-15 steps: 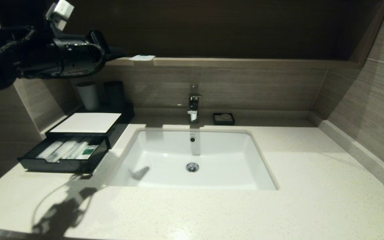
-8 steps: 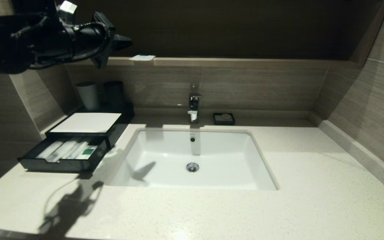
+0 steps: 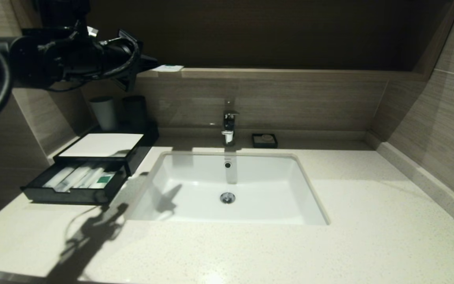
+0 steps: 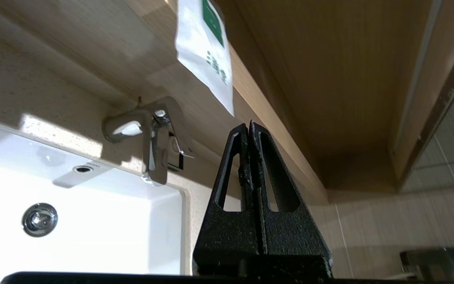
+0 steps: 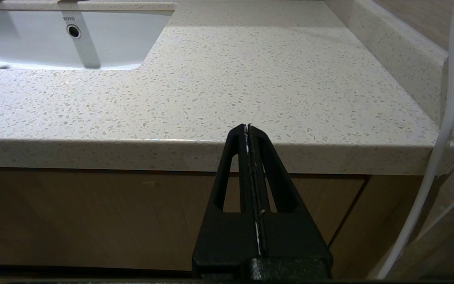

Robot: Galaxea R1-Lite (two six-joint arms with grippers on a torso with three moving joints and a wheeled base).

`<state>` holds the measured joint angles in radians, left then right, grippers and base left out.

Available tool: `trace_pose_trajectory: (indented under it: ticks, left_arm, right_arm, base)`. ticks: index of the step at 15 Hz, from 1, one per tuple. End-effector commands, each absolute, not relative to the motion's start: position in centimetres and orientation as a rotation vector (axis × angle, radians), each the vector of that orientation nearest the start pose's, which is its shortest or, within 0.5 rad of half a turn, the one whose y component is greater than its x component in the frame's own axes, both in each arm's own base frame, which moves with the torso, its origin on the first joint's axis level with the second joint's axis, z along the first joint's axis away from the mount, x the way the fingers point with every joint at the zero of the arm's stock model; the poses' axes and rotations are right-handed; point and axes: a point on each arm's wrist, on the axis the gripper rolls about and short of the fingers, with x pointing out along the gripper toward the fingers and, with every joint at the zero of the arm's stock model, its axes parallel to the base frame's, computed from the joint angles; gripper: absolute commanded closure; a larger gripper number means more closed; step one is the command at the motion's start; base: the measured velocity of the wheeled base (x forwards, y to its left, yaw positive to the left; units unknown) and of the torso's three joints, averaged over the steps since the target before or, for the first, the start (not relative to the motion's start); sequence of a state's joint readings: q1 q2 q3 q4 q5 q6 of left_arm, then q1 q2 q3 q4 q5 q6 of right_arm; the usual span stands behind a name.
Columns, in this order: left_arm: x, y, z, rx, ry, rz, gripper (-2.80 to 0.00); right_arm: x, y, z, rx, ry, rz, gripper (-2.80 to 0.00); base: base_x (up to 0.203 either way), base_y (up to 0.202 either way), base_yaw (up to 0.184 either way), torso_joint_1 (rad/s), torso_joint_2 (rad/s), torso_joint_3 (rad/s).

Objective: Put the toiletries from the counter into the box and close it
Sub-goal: Pick up the bathroom toiletry

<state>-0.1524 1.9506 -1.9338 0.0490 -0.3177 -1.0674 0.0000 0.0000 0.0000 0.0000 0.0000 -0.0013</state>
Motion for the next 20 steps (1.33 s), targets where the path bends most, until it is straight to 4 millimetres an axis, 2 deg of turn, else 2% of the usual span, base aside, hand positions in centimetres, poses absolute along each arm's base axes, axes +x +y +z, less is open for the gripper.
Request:
trace_pose_trajectory:
  ticks: [1, 3, 10, 11, 15, 20]
  left_arm:
    - [38.4, -7.2, 34.1, -1.058, 0.32, -0.373, 0.0]
    - [38.2, -8.1, 33.9, -1.056, 0.317, -0.331, 0.0]
    - [38.1, -8.4, 34.0, -1.054, 0.316, -0.325, 0.0]
    - [38.1, -8.4, 34.0, -1.053, 0.309, -0.318, -2.8]
    - [38.3, -8.4, 34.1, -1.05, 0.292, -0.326, -2.8]
    - [39.3, -8.7, 32.8, -1.05, 0.301, -0.277, -2.8]
  right_arm:
    - [-2.3, 0.0, 7.5, -0.002, 0.0, 0.0, 0.0]
    - [-2.3, 0.0, 7.5, -0.002, 0.0, 0.0, 0.0]
    - [-2.3, 0.0, 7.5, -0.002, 0.0, 0.0, 0.0]
    - [-2.3, 0.0, 7.5, -0.002, 0.0, 0.0, 0.0]
    - [-2.3, 0.0, 7.5, -0.002, 0.0, 0.0, 0.0]
    - [-2.3, 0.0, 7.5, -0.002, 0.0, 0.0, 0.0]
  base:
    - [0.0, 0.0, 0.0, 0.0, 0.0, 0.0]
    - [0.0, 0.0, 0.0, 0.0, 0.0, 0.0]
    - [0.0, 0.0, 0.0, 0.0, 0.0, 0.0]
    - [0.0, 0.0, 0.0, 0.0, 0.0, 0.0]
    - [0.0, 0.0, 0.0, 0.0, 0.0, 0.0]
    - [0.0, 0.0, 0.0, 0.0, 0.0, 0.0]
